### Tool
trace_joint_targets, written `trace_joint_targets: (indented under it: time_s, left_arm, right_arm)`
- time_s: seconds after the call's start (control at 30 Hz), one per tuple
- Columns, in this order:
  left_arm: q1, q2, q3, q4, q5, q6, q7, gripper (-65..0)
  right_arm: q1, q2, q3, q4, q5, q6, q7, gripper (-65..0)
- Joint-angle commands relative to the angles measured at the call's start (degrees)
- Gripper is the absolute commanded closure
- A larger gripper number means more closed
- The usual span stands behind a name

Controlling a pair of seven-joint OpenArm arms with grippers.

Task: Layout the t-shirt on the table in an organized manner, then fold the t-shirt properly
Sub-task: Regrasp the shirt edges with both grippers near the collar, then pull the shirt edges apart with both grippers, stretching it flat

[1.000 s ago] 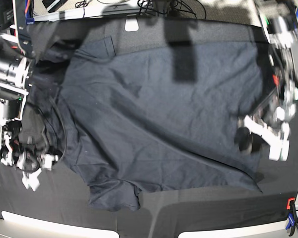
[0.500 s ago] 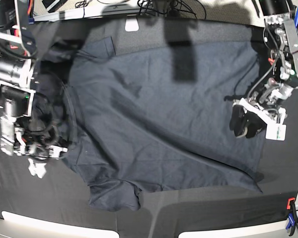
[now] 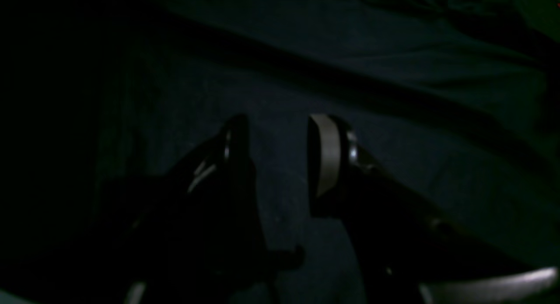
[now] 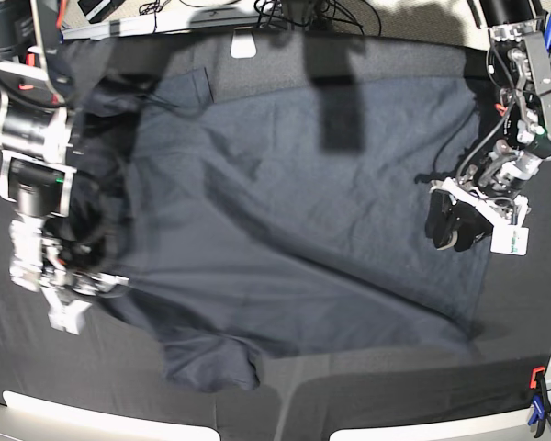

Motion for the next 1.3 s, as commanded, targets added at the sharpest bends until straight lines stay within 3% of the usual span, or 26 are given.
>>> trace_joint_targets:
  time_s: [0.0, 0.1, 0.27, 0.43, 0.5, 0.6, 0.7, 0.87, 0.97, 1.03, 1.27]
  left_arm:
    - [-0.8, -0.6, -0.2, 1.2, -0.9, -0.2, -1.5, -20.1]
    - [-0.8, -0.6, -0.2, 1.2, -0.1, -0.2, -1.6, -20.1]
    - [-0.8, -0.6, -0.2, 1.2, 0.5, -0.2, -1.6, -20.1]
    - [-0.8, -0.6, -0.2, 1.2, 0.5, -0.2, -1.5, -20.1]
    - [-0.8, -0.6, -0.2, 1.2, 0.5, -0.2, -1.5, -20.1]
    - [-0.8, -0.9, -0.2, 1.2, 0.5, -0.2, -1.3, -20.1]
    - [-0.6, -1.3, -0.5, 1.2, 0.5, -0.2, -1.1, -20.1]
    - [0.2, -1.2, -4.6, 1.3, -0.5, -0.2, 0.3, -20.1]
    - [2.3, -1.2, -8.3, 1.4, -3.3, -0.8, -0.5, -20.3]
    - [4.0, -1.2, -10.3, 1.4, -3.1, -2.9, -0.5, -20.3]
    - [9.9, -1.2, -15.7, 1.4, -3.0, -3.4, -0.4, -20.3]
  right_arm:
    - [2.0, 1.9, 0.2, 0.8, -0.1, -1.4, 1.0, 0.0]
    - [1.8, 4.0, 0.2, 0.8, -0.1, -3.3, 1.0, 0.0]
    - [1.8, 6.6, 0.2, 0.8, 0.2, -3.9, 1.2, -1.6]
    - [1.9, 7.0, 0.2, 0.8, 0.2, 0.5, 1.4, -24.9]
    - [1.9, 7.0, 0.2, 0.8, 1.1, 2.5, 0.5, -28.8]
    - [1.7, 7.6, 0.2, 1.4, 7.4, 5.8, -0.6, -28.6]
    - [1.6, 8.8, 0.2, 3.4, 10.9, 13.9, -0.8, -28.6]
    - [1.2, 11.7, 0.3, 8.4, 18.4, 19.3, -5.8, -28.6]
    - [-0.3, 13.4, 0.5, 12.0, 23.3, 20.5, -7.7, -28.6]
    - [-2.4, 14.0, 1.0, 14.8, 25.5, 21.4, -8.9, -28.6]
    - [-15.8, 13.4, 6.3, 30.7, 32.5, 22.4, -11.7, -28.6]
